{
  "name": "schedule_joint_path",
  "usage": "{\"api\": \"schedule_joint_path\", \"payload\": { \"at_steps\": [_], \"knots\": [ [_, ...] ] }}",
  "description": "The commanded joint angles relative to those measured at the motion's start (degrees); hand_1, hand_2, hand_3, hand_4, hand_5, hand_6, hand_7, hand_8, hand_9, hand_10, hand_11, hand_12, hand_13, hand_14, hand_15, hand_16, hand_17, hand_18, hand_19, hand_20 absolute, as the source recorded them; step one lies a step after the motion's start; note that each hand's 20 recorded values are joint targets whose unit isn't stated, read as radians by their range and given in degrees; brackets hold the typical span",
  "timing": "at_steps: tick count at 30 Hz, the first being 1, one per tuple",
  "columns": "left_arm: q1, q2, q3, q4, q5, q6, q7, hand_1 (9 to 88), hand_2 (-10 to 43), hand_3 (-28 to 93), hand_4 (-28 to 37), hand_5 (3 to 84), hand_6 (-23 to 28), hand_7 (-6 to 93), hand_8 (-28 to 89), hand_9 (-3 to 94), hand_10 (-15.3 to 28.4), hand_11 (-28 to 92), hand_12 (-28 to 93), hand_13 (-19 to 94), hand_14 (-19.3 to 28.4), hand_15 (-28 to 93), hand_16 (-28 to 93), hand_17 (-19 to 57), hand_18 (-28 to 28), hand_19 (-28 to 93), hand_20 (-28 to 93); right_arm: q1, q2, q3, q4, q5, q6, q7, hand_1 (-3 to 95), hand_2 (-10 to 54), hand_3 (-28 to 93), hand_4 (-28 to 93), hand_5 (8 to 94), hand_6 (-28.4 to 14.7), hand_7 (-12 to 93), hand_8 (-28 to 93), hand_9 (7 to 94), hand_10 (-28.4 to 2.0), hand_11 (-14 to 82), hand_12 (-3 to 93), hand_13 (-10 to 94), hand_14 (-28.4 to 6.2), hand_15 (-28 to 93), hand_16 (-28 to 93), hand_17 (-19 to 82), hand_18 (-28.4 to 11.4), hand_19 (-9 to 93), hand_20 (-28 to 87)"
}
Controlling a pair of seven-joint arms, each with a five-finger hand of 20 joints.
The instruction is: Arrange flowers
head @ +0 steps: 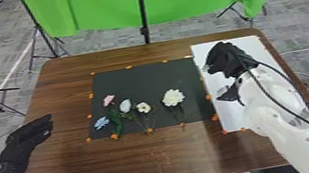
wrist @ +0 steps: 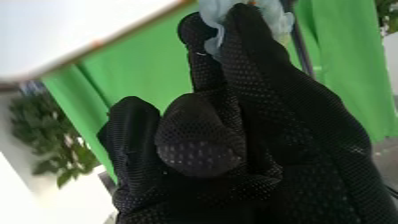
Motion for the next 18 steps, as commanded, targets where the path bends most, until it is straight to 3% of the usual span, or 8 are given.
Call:
{"api": "schedule_joint_path", "payload": {
  "at_steps": [1,12,18],
  "knots": [
    [0.1,0.24,-0.07,0.36,-0.09,-0.74,-0.97,38.7,-6.6,65,-9.6,45.4,5.4,11.5,-6,40.3,12.9,18,11,32,15.9,12,2,10.4,12.1,11,22,-3.3,-0.8,-5.7,0.6,-0.4,0.0,0.2,66.6,-9.5,56,-20,78.4,0.4,29,8,83.9,-8.5,9.7,43.7,84,-2.2,72,33,55,-18.1,93,61],
    [-0.5,0.54,0.23,0.62,0.00,-1.37,-1.21,38.3,-6.4,65,-9.6,45.5,5.4,11.4,-6,40.7,13.0,18,11,33,16.3,13,2,9.8,11.9,9,21,-4.5,-1.9,-5.6,0.5,0.1,0.5,-0.6,64.8,-9.5,57,-19,77.1,0.3,30,8,82.9,-8.8,9.4,43.4,84,-2.3,72,33,55,-18.2,93,61],
    [-0.3,0.35,0.04,0.45,0.05,-1.32,-1.36,38.2,-6.3,65,-9.7,45.4,5.3,11.4,-6,40.8,13.0,17,11,33,16.4,13,2,9.4,11.8,9,21,-5.2,-1.7,-3.7,-0.6,1.4,-2.4,-1.8,59.7,-9.5,58,-18,70.6,-1.0,26,7,77.1,-10.2,9.4,39.6,81,-3.2,72,33,53,-18.9,93,61]
  ]
}}
